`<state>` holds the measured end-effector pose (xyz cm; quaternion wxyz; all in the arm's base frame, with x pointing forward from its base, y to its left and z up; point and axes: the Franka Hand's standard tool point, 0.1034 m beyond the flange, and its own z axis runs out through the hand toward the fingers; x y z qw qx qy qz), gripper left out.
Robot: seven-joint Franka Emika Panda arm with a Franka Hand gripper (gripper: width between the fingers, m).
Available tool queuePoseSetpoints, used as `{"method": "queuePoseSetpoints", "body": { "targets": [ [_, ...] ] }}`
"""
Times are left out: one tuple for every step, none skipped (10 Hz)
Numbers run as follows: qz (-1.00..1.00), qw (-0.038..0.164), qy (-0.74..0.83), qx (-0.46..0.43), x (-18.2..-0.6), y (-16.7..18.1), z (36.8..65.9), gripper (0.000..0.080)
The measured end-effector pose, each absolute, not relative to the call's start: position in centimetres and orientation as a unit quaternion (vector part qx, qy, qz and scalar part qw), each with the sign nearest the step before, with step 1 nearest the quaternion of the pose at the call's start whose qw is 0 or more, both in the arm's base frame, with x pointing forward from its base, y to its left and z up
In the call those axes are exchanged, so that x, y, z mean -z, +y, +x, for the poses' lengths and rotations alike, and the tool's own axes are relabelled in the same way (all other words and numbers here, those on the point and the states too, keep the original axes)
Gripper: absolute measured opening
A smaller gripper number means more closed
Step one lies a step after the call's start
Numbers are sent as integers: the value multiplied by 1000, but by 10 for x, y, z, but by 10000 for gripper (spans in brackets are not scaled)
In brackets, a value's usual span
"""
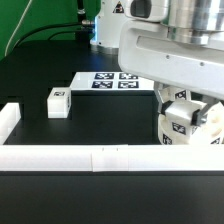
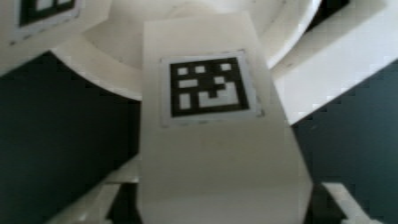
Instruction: Assemble stool
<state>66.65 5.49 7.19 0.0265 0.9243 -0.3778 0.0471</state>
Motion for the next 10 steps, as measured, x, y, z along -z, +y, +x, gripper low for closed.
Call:
{"method": "queuePoseSetpoints", "body": {
  "targets": [
    [906,29,-420,-49,-73,51,664,344],
    [900,30,-432,-52,-74,51,663,345],
    [901,35,-429,-53,-75,52,662,345],
    [884,38,-463,-51,-75,49,660,345],
    [869,41,-492,-49,-74,46,658,345],
    [850,42,-523,-49,-74,44,656,345],
    [818,40,-571,-60,-72,40,652,346],
    [818,40,-571,-60,-72,40,652,350],
    [818,40,-571,-60,-72,40,652,350],
    [818,40,-571,-60,-72,40,652,350]
  ]
}}
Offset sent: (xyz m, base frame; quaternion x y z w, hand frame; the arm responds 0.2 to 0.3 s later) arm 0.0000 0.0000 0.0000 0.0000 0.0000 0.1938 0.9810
